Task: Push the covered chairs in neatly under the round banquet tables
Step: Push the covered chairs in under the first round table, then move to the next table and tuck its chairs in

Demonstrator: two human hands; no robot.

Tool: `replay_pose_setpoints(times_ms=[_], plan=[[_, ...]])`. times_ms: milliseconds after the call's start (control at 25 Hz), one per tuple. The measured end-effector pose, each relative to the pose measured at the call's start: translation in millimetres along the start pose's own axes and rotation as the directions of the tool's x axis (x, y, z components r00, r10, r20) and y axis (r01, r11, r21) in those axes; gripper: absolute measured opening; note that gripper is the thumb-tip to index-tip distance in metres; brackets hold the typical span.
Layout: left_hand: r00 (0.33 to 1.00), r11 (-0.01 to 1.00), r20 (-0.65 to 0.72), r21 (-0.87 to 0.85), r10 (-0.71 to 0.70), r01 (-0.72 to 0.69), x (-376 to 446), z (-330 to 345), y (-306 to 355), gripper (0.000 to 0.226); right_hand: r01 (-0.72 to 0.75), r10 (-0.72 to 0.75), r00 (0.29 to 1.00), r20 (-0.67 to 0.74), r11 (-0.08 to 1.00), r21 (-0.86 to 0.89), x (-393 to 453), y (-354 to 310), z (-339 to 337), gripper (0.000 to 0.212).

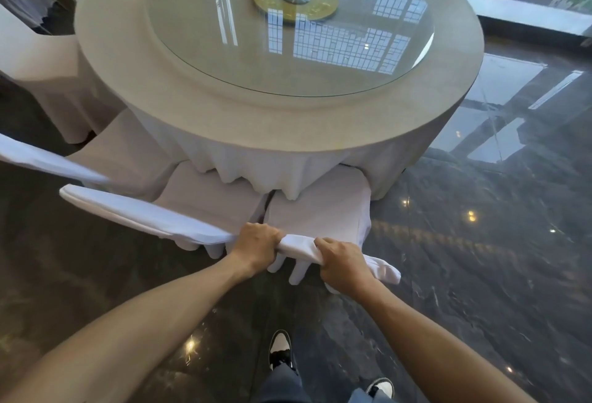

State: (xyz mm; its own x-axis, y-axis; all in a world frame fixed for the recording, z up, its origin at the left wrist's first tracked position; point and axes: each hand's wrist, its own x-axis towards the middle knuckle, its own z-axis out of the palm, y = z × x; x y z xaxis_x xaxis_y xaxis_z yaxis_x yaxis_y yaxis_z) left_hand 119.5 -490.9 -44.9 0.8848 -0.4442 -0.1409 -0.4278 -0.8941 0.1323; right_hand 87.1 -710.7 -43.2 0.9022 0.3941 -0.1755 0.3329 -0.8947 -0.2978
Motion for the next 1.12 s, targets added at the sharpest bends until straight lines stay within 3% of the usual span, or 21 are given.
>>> replay_pose_setpoints(times_ms=[160, 320, 400, 520, 680, 800, 920, 1000, 1120], plan=[[1.000, 1.000, -0.016, 0.006, 0.017, -0.017, 3, -3, -1, 0.019, 0.009, -0.009, 1.000, 0.006, 0.999, -0.033, 4, 5, -1, 0.024], [0.992, 0.999, 0.124, 0.048, -0.003, -0.003, 15, -16, 6, 0.023, -0.034, 0.029, 0.976, 0.214, 0.999, 0.016, 10, 12, -17, 0.026], [0.967, 0.998, 0.256, 0.057, -0.003, -0.012, 25, -26, 13, 0.023, -0.225, 0.133, 0.894, 0.427, 0.959, 0.173, 13, 20, -32, 0.041], [0.868, 0.990, 0.495, -0.133, 0.033, 0.038, 38, -35, 22, 0.025, -0.327, 0.081, 0.791, 0.606, 0.894, 0.306, 12, 38, -52, 0.050], [0.748, 0.888, 0.617, -0.452, 0.244, 0.083, 57, -43, 37, 0.036, -0.491, 0.151, 0.767, 0.623, 0.763, 0.421, -3, 74, -71, 0.053], [0.693, 0.900, 0.674, -0.427, 0.254, 0.086, 79, -45, 56, 0.070, -0.492, 0.220, 0.804, 0.552, 0.767, 0.412, -15, 114, -79, 0.037], [0.614, 0.923, 0.750, -0.375, 0.246, 0.088, 111, -48, 84, 0.091, -0.464, 0.336, 0.813, 0.476, 0.868, 0.179, -31, 157, -88, 0.037], [0.648, 0.943, 0.725, -0.330, 0.232, 0.032, 136, -49, 109, 0.088, -0.464, 0.380, 0.797, 0.469, 0.883, 0.073, -42, 189, -93, 0.044], [0.793, 0.978, 0.586, -0.198, 0.167, -0.059, 183, -47, 156, 0.077, -0.482, 0.404, 0.779, 0.480, 0.875, 0.045, -53, 245, -111, 0.051]])
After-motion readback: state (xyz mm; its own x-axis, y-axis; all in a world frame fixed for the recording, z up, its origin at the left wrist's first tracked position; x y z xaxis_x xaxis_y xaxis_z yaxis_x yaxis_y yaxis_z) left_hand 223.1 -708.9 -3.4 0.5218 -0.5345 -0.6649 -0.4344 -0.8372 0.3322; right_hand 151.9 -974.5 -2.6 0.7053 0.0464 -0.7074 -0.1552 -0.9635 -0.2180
